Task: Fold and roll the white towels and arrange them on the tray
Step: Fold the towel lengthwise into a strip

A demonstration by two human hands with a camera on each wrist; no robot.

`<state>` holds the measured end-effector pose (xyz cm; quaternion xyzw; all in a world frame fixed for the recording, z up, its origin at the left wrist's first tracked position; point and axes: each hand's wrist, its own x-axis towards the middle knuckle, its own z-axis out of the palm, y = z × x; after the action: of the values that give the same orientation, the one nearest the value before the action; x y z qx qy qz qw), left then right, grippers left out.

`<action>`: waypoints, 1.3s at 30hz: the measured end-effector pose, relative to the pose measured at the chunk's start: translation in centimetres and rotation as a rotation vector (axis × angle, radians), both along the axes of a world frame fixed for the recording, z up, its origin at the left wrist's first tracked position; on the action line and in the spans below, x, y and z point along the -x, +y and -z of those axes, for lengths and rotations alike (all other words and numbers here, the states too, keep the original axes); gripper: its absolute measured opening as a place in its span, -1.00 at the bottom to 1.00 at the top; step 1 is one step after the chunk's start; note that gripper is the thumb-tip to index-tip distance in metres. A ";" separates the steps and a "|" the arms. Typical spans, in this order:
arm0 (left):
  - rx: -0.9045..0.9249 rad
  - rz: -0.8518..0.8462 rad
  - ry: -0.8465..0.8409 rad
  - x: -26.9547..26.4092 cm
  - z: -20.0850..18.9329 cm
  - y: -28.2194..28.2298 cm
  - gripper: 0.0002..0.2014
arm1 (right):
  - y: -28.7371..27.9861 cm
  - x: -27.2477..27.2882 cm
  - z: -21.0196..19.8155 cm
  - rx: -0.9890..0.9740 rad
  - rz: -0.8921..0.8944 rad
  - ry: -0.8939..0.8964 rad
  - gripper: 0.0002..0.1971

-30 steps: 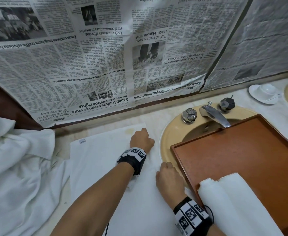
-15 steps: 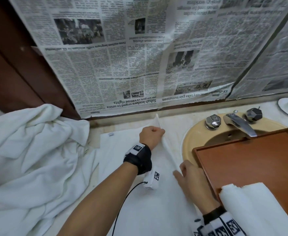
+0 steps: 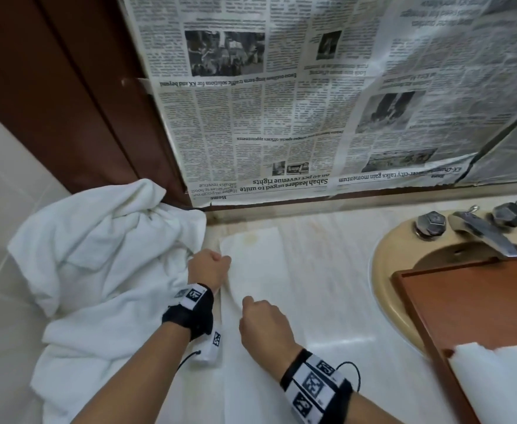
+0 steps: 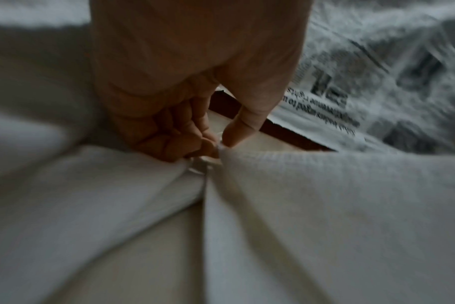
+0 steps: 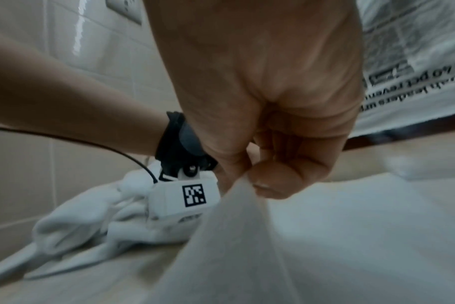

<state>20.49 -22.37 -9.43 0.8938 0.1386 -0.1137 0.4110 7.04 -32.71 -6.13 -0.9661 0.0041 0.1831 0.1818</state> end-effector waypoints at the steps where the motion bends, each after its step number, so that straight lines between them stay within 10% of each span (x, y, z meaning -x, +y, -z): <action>1: -0.037 0.016 0.006 0.1 0.5 0.3 -0.85 | 0.3 0.1 0.9 0.004 -0.002 0.008 -0.86; 12: -0.382 0.387 -0.134 -1.5 2.2 0.8 -0.82 | -2.4 -0.3 4.4 -0.282 0.008 -0.099 -0.63; 27: -0.378 0.407 -0.096 -3.3 3.7 -1.9 -0.67 | -13.2 -7.4 7.9 0.187 -0.163 -0.003 -0.01; 39: -0.355 0.471 -0.211 0.3 3.6 -3.6 -0.54 | -13.5 -1.6 7.0 0.051 -0.068 -0.180 -0.20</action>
<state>20.22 -25.92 -13.03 0.9661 -0.0978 -0.0865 0.2228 8.65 -46.25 -13.12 -0.9826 -0.0407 0.1013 0.1503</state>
